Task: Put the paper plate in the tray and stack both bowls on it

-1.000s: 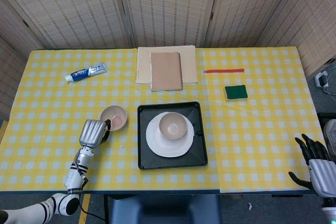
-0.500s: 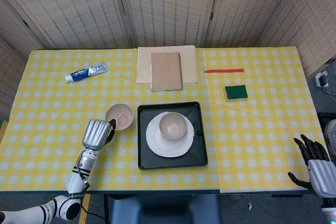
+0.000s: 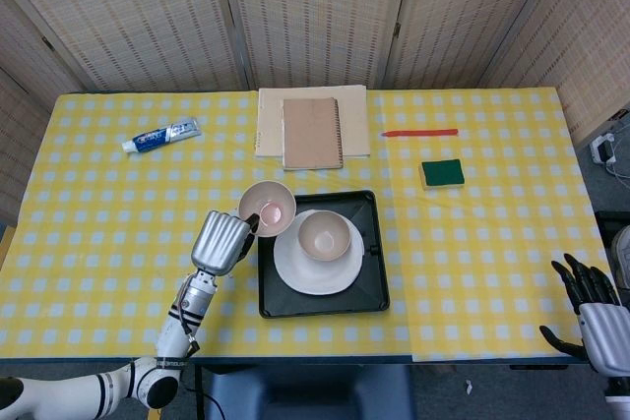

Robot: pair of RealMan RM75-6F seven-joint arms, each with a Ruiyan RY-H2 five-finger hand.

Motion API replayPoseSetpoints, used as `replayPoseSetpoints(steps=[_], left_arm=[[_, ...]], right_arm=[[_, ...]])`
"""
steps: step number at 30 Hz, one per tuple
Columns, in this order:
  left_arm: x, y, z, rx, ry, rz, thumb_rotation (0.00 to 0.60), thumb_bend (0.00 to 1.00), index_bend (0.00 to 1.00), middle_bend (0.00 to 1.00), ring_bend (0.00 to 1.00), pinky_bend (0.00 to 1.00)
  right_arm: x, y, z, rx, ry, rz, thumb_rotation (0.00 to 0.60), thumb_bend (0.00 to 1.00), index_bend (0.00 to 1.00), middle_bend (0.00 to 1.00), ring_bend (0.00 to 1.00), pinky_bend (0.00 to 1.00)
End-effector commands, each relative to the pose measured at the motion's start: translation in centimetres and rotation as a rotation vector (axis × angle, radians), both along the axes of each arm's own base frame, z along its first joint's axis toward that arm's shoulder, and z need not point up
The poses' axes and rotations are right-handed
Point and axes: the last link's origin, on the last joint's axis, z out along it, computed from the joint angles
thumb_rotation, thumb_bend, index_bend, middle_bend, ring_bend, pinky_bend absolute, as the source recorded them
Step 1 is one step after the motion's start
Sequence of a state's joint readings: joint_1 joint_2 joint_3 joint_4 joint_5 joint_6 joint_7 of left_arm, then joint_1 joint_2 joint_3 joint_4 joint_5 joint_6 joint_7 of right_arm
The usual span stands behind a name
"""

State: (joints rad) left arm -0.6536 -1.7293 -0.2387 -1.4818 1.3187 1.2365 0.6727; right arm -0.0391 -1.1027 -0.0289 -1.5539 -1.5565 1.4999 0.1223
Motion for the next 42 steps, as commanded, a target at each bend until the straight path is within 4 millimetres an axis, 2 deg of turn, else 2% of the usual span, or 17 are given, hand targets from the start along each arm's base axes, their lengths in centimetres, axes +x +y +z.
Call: replayPoseSetpoints(steps=[1,9,22,30,35,38,42], left_arm=[[1.4,-0.2,-0.7,-0.022,-0.008,-0.011,0.6,0.47,0.69,1.0,0.99,1.0],[3.3,-0.8,-2.9,-0.077,-0.001,-0.032,0.6,0.47,0.69,1.0,0.99,1.0],[5.6,-1.5,-6.1,-0.141,-0.001,-0.061,0.6,0.47,0.69,1.0,0.99,1.0],[5.3,-1.4,-7.4,-0.16,0.018,-0.048,0.6,0.47,0.69,1.0,0.99,1.0],[5.0,-1.1,-7.6,-0.156,0.022,-0.037,0.6,0.47,0.69,1.0,0.99,1.0],[4.9,-1.0,-7.7,-0.159,0.029,-0.031,0.6,0.46,0.67,1.0,0.99,1.0],[4.9,-1.0,-7.8,-0.169,0.022,-0.029,0.6,0.36,0.54,1.0,1.0,1.0]], right_arm=[[0.0,0.1,0.2,-0.004,-0.003,0.0,0.6,0.25,0.0,0.0,0.0,0.0],[-0.3,0.6,0.5,-0.013,-0.007,-0.009,0.6,0.25,0.0,0.0,0.0,0.0],[-1.3,2.2,2.2,-0.07,-0.02,-0.044,0.6,0.25,0.0,0.0,0.0,0.0],[-1.8,3.2,3.8,-0.143,-0.036,-0.056,0.6,0.25,0.0,0.0,0.0,0.0],[-2.0,3.1,3.7,-0.128,-0.036,-0.06,0.6,0.25,0.0,0.0,0.0,0.0],[-2.0,3.0,3.7,-0.138,-0.032,-0.062,0.6,0.25,0.0,0.0,0.0,0.0],[-1.9,3.0,3.7,-0.147,-0.032,-0.062,0.6,0.25,0.0,0.0,0.0,0.0]])
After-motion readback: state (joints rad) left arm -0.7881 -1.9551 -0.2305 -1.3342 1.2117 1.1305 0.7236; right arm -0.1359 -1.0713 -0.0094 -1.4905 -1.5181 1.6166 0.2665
